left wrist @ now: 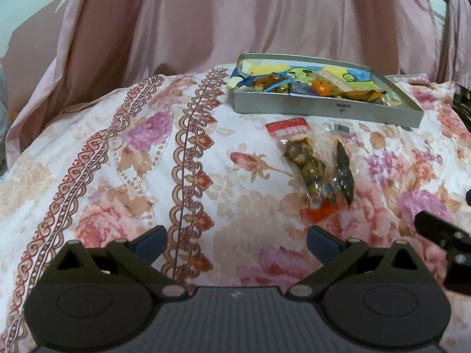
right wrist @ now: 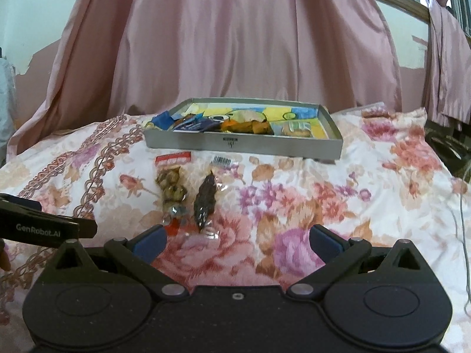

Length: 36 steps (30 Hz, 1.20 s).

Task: Organize snacks
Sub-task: 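Move both open tools back over the remaining snacks, then grasp the red-label brown snack packet with the left tool while the right tool grasps the dark fish packet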

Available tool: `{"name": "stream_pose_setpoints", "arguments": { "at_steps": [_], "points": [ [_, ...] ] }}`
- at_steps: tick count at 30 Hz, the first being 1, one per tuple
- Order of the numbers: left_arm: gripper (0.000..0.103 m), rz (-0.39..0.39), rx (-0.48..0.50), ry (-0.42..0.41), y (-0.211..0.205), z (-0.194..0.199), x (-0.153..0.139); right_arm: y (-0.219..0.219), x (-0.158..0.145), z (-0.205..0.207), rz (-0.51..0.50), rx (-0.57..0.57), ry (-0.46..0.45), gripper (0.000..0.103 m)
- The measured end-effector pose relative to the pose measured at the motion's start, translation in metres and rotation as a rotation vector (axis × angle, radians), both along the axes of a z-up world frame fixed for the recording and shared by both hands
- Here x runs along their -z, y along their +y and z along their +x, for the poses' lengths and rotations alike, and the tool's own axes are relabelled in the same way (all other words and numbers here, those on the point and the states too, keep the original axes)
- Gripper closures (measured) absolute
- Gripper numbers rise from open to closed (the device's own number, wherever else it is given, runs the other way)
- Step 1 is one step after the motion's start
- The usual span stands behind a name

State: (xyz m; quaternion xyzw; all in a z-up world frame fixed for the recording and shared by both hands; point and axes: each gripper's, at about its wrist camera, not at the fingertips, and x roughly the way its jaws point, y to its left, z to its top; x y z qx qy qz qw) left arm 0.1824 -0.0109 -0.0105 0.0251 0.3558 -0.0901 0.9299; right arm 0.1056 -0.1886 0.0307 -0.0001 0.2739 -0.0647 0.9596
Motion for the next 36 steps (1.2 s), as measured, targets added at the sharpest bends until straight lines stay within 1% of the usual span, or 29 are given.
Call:
{"name": "stream_pose_setpoints", "arguments": {
  "at_steps": [13, 19, 21, 27, 34, 36],
  "points": [
    [0.001, -0.065, -0.044, -0.002, -0.031, 0.06, 0.005, -0.019, 0.033, 0.065, 0.037, -0.019, -0.016, 0.001],
    [0.001, -0.096, -0.053, 0.024, -0.043, 0.085, 0.011, -0.015, 0.048, 0.085, -0.017, -0.048, -0.012, 0.001],
    [0.001, -0.103, -0.055, 0.026, -0.047, 0.09, 0.013, -0.013, 0.052, 0.092, -0.031, -0.064, -0.005, 0.001],
    [0.001, -0.105, -0.059, 0.044, -0.058, 0.103, 0.022, -0.006, 0.065, 0.113, -0.034, -0.09, 0.04, 0.001],
    [0.001, -0.102, -0.066, 0.059, -0.068, 0.11, 0.031, -0.013, 0.07, 0.124, -0.022, -0.039, 0.067, 0.001],
    [0.001, -0.094, -0.069, 0.056, -0.071, 0.11, 0.032, -0.014, 0.07, 0.124, -0.04, -0.028, 0.075, 0.001]
  ]
}}
